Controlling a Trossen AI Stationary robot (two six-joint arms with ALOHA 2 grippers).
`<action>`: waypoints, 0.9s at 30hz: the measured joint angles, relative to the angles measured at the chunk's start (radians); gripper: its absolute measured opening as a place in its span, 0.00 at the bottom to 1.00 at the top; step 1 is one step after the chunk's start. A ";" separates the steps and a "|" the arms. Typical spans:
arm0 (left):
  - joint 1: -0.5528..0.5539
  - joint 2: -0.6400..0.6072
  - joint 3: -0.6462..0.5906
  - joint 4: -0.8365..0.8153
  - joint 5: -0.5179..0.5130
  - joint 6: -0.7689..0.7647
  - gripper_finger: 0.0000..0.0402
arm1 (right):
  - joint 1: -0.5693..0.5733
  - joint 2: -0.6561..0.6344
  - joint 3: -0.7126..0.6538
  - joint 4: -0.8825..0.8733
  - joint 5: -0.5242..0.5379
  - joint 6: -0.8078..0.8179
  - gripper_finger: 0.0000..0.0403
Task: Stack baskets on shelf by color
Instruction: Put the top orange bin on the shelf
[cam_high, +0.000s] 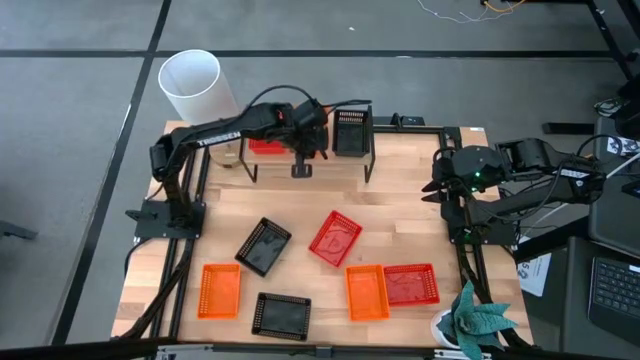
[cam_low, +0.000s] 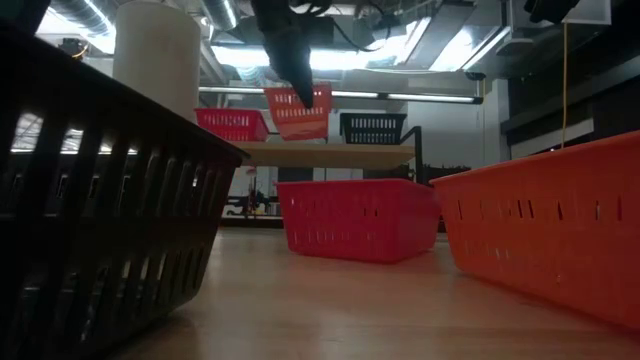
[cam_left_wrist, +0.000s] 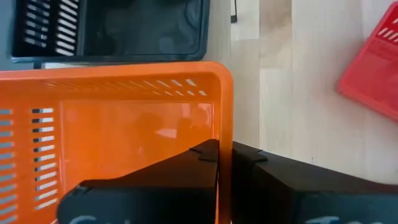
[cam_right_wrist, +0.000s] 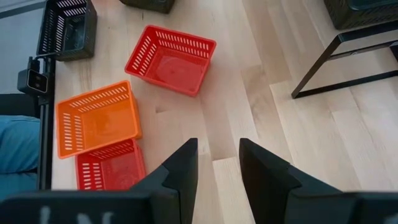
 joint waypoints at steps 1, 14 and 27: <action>0.000 0.001 0.000 -0.004 0.003 0.003 0.00 | 0.000 0.000 0.000 0.000 0.000 0.000 0.29; -0.007 0.033 0.000 -0.007 0.036 -0.012 0.00 | 0.000 0.000 0.000 0.000 0.000 0.000 0.29; -0.006 0.054 -0.001 0.005 -0.033 -0.042 0.00 | 0.000 0.000 0.001 -0.001 -0.002 0.000 0.29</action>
